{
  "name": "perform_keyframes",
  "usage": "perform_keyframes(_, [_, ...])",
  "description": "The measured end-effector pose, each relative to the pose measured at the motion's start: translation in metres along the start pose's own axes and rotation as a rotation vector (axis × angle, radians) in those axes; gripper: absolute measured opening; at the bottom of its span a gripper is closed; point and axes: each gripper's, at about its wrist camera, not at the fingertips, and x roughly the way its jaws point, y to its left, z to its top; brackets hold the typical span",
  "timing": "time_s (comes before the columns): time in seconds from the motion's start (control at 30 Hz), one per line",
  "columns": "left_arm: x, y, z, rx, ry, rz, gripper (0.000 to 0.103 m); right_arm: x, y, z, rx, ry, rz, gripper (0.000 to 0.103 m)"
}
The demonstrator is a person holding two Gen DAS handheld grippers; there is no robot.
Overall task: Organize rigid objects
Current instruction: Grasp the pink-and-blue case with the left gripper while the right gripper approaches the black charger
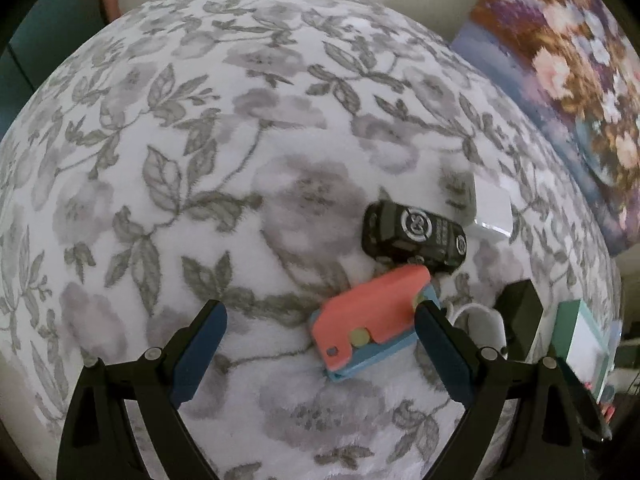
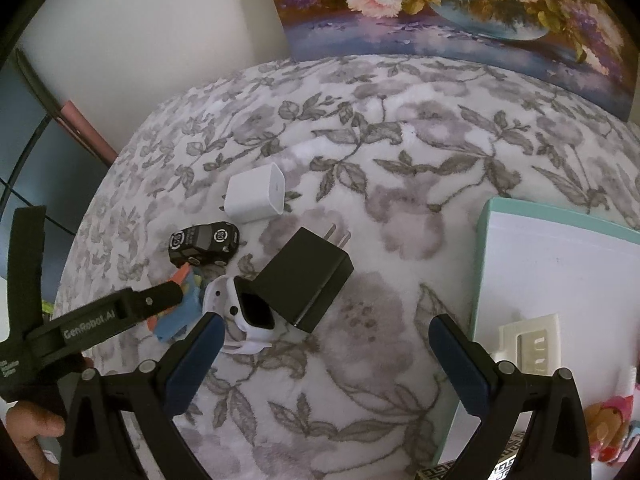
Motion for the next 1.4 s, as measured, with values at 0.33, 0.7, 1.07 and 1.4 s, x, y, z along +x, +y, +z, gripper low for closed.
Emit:
perform_keyframes(0.33, [-0.007, 0.035, 0.004, -0.134, -0.066, 0.044, 0.095, -0.004, -0.003, 0.001, 0.020, -0.007, 0.013, 0.103])
perform_keyframes(0.7, [0.004, 0.046, -0.001, -0.139, 0.005, 0.156, 0.095, -0.005, -0.004, 0.001, 0.024, -0.006, 0.022, 0.103])
perform_keyframes(1.07, [0.004, 0.028, -0.022, -0.079, 0.077, 0.151, 0.095, -0.011, -0.006, 0.000, 0.034, -0.005, 0.030, 0.103])
perform_keyframes(1.4, [-0.012, -0.008, -0.026, -0.025, 0.030, -0.020, 0.095, -0.014, -0.016, 0.004, 0.068, -0.014, 0.044, 0.103])
